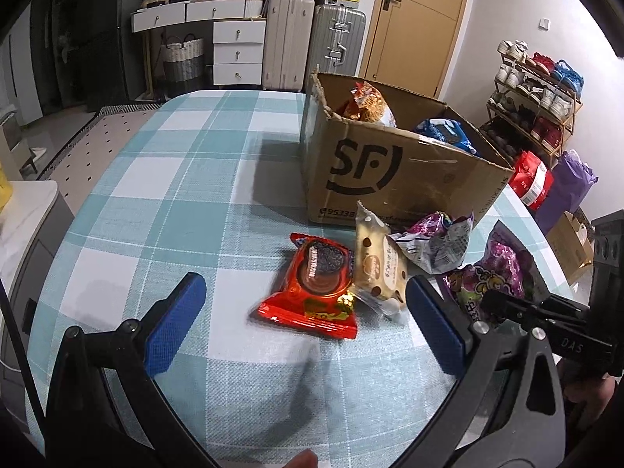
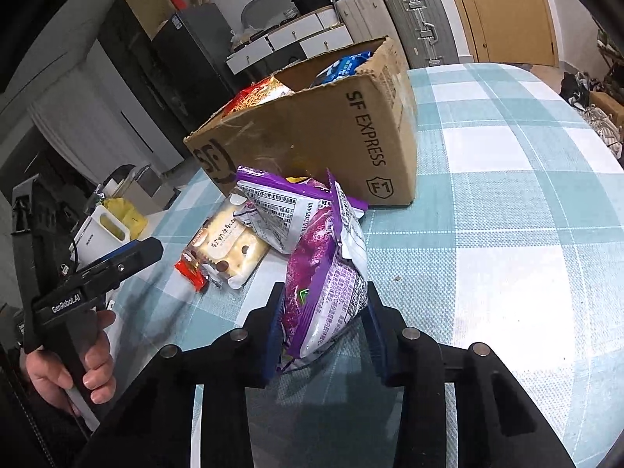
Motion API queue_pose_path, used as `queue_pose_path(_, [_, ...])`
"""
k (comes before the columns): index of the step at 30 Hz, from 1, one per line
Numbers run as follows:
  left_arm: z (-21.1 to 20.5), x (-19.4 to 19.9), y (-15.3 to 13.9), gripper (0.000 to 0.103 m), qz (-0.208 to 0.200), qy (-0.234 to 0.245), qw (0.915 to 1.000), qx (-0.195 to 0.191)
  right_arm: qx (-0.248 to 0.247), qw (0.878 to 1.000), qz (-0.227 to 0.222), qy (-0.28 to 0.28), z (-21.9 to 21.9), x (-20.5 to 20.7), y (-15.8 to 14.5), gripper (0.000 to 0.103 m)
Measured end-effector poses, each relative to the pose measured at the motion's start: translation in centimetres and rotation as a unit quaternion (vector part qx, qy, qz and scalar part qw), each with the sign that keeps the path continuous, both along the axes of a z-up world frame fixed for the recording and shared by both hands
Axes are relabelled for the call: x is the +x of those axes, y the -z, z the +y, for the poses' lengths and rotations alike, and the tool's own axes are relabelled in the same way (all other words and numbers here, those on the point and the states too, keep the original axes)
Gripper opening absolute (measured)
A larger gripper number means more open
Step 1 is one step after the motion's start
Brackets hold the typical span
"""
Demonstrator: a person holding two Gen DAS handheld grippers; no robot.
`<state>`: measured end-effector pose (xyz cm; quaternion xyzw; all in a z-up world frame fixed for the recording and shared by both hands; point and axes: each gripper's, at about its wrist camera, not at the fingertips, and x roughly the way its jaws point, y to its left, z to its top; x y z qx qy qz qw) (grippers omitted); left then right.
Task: Organize snacks
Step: 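Grasp the purple candy bag with the right gripper while the left grasps the cream bread pack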
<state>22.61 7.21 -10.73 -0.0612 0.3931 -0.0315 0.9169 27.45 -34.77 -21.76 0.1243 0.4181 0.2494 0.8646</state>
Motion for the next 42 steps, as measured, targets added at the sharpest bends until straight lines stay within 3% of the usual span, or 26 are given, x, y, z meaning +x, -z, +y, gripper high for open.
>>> queue_pose_path(23, [-5.8,5.0,2.2,0.102,0.024,0.043,0.997,0.06,0.021,1.0,-0.013,0.019,-2.6,-2.4,-0.3,0.037])
queue_pose_path(36, [-9.7,7.2,5.3,0.102,0.023,0.069,0.9773,0.199,0.031,0.999,-0.015,0.028,-3.8,-2.8,-0.3,0.037])
queue_pose_path(38, [-10.0,7.6,5.4,0.098,0.024,0.076,0.9758,0.204,0.032,0.999,-0.017,0.029,-3.9,-2.9,-0.4,0.037])
queue_pose_path(42, [-10.6,7.8,5.4,0.068,0.022,0.101,0.9757,0.193,0.035,0.999,-0.016,0.032,-4.1,-3.1,-0.4,0.037])
